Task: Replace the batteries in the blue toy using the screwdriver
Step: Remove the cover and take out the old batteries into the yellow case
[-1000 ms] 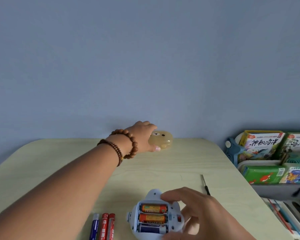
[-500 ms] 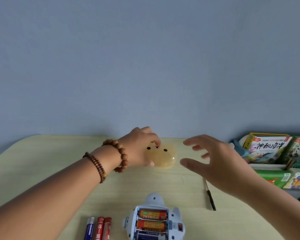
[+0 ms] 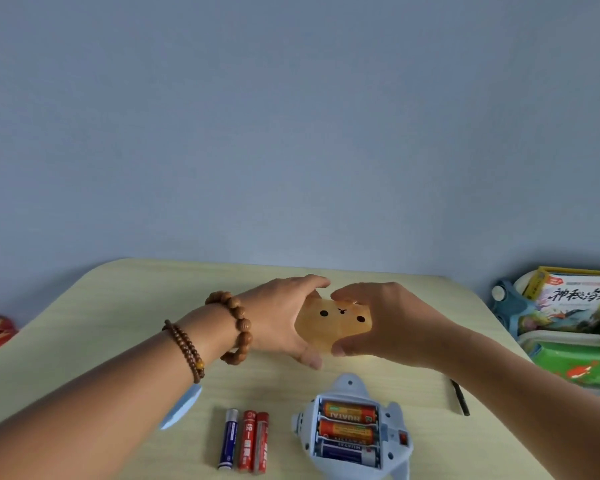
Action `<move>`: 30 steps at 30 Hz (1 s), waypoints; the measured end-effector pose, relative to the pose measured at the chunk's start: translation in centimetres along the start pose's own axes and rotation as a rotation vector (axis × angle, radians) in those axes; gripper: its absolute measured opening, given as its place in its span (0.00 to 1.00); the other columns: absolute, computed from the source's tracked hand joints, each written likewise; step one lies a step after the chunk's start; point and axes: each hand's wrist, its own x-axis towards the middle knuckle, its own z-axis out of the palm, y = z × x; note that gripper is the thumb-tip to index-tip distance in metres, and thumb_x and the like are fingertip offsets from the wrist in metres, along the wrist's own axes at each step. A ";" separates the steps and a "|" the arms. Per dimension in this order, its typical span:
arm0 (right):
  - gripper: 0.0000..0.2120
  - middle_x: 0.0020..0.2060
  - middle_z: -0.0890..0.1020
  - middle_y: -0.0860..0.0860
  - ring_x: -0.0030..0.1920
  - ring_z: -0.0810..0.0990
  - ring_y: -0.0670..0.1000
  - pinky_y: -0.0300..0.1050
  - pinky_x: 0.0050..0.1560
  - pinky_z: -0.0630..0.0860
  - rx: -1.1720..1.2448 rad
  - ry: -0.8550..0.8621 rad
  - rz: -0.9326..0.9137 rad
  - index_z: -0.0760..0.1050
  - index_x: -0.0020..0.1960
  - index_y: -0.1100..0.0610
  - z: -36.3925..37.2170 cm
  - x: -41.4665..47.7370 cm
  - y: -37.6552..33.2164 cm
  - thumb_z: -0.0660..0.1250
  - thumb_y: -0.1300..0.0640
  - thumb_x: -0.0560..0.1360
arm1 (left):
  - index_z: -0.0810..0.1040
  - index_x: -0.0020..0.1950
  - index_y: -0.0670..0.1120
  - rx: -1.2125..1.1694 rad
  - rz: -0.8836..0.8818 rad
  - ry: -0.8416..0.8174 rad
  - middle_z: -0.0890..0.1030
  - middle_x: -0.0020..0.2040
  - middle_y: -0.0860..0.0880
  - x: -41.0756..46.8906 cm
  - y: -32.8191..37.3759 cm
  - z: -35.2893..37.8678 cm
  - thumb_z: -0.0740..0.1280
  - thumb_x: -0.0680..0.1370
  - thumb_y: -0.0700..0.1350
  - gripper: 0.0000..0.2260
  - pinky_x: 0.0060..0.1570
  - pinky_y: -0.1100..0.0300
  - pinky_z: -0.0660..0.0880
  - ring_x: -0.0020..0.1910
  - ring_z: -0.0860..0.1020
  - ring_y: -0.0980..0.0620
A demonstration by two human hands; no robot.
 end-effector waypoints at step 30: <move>0.17 0.50 0.86 0.45 0.51 0.84 0.46 0.53 0.59 0.79 0.249 -0.047 -0.120 0.82 0.56 0.47 -1.2 1.3 1.1 0.62 0.39 0.80 | 0.47 0.78 0.65 -0.298 -0.066 0.021 0.75 0.68 0.51 -0.7 -1.4 1.9 0.85 0.60 0.49 0.59 0.65 0.55 0.75 0.66 0.75 0.51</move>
